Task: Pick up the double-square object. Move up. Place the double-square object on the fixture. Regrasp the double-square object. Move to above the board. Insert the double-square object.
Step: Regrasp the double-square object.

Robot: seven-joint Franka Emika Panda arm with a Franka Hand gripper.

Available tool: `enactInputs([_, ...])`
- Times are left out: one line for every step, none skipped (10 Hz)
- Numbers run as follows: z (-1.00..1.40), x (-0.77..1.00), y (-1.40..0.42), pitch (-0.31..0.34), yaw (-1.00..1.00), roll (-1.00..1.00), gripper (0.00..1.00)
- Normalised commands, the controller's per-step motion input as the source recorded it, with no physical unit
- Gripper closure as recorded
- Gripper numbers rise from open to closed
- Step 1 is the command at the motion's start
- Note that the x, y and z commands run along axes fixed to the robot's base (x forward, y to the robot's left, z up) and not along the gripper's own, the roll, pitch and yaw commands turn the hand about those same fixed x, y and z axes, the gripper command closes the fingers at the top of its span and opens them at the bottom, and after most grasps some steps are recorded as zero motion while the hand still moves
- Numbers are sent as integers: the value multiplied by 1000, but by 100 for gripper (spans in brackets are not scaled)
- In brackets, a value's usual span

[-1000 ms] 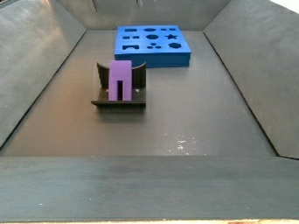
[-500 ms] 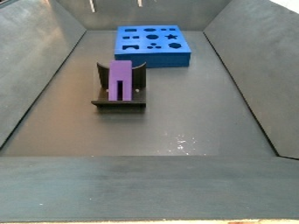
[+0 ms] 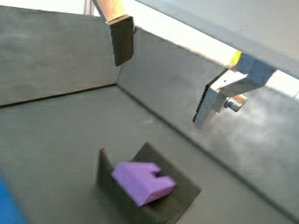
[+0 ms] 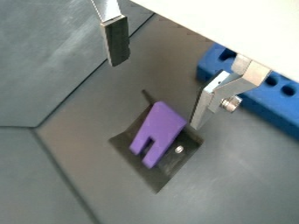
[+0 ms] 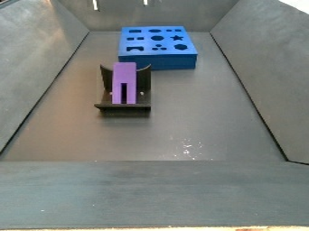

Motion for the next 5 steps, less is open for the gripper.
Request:
enactInputs([-5, 47, -31, 36, 64, 1000, 0])
enactInputs([-14, 70, -33, 54, 71, 1000, 0])
enactInputs([-14, 78, -34, 68, 77, 1000, 0])
enactInputs([-10, 89, -41, 98, 91, 1000, 0])
enactInputs([-12, 95, -43, 121, 112, 1000, 0])
